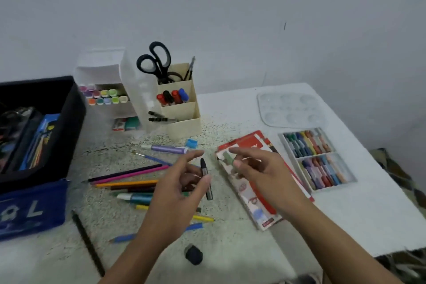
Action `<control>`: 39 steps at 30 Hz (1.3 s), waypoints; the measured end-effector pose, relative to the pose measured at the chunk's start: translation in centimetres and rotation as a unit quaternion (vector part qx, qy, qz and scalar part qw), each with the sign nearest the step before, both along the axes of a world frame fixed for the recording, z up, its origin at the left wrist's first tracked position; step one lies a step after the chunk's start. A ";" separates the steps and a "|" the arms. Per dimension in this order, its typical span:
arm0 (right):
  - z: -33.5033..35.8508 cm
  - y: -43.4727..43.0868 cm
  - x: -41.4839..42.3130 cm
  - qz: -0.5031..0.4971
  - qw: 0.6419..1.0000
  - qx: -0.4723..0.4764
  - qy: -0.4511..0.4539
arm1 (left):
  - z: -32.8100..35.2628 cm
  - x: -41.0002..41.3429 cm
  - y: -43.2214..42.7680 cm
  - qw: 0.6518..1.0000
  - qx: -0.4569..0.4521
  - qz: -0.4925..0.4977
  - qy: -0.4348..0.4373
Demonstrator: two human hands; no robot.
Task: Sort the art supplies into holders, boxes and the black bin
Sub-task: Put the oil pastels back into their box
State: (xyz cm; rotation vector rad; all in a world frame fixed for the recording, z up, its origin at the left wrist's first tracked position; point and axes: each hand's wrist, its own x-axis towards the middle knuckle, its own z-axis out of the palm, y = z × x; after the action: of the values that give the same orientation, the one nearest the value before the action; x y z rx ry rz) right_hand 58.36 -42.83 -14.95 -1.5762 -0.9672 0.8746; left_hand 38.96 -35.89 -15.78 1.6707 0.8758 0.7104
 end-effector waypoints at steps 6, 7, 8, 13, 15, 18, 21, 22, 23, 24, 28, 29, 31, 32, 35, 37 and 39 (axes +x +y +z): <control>-0.5 -4.8 10.1 -0.019 0.996 0.006 -0.089 | 0.5 10.9 -3.5 0.999 -0.016 -0.043 0.019; -0.7 -5.5 11.9 -0.033 0.993 0.017 -0.115 | 0.3 12.6 -3.9 0.998 0.009 -0.046 0.036; -1.0 -6.2 13.6 -0.049 0.988 0.024 -0.145 | -0.1 14.2 -4.2 0.997 0.029 -0.048 0.051; -2.5 -8.7 20.8 -0.090 0.975 0.003 -0.205 | -1.7 21.9 -5.7 0.989 0.078 -0.076 0.104; -3.0 -9.2 22.6 -0.081 0.970 -0.012 -0.230 | -1.9 24.7 -6.4 0.986 0.094 -0.080 0.108; -3.5 -9.6 24.1 -0.053 0.964 -0.028 -0.260 | -2.5 27.6 -6.9 0.980 0.121 -0.080 0.139; -3.8 -9.8 25.0 -0.011 0.962 -0.039 -0.269 | -3.5 29.1 -7.1 0.964 0.170 -0.082 0.188; -3.9 -9.9 25.3 0.002 0.958 -0.041 -0.285 | -3.7 29.3 -7.2 0.959 0.182 -0.080 0.201; -4.1 -9.9 25.6 0.016 0.951 -0.041 -0.305 | -3.9 29.5 -7.4 0.955 0.192 -0.075 0.214; -4.4 -9.9 25.7 0.028 0.946 -0.043 -0.320 | -3.9 29.5 -7.6 0.950 0.202 -0.068 0.226; -5.3 -9.8 26.3 0.054 0.953 -0.057 -0.294 | -4.2 29.7 -8.0 0.941 0.239 -0.058 0.233; -5.4 -9.8 26.5 0.056 0.954 -0.052 -0.291 | -4.2 29.6 -7.9 0.940 0.239 -0.062 0.234; -5.4 -9.9 26.8 0.058 0.956 -0.042 -0.284 | -3.9 29.3 -7.9 0.930 0.249 -0.090 0.255; -5.3 -9.9 27.0 0.062 0.959 -0.044 -0.273 | -3.8 29.0 -7.8 0.920 0.258 -0.111 0.272; -5.0 -9.7 27.9 0.093 0.964 -0.078 -0.237 | -3.8 28.4 -7.6 0.896 0.271 -0.163 0.312; -4.7 -9.3 28.2 0.108 0.960 -0.104 -0.235 | -3.7 28.3 -7.7 0.891 0.270 -0.174 0.319; -4.4 -8.9 28.3 0.113 0.957 -0.121 -0.239 | -3.5 28.4 -7.7 0.887 0.272 -0.184 0.324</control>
State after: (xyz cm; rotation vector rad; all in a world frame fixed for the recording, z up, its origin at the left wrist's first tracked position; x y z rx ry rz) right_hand 86.66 -51.73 -19.35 -1.9661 -1.4495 0.8040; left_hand 67.33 -43.63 -19.25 2.5776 0.7992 0.1073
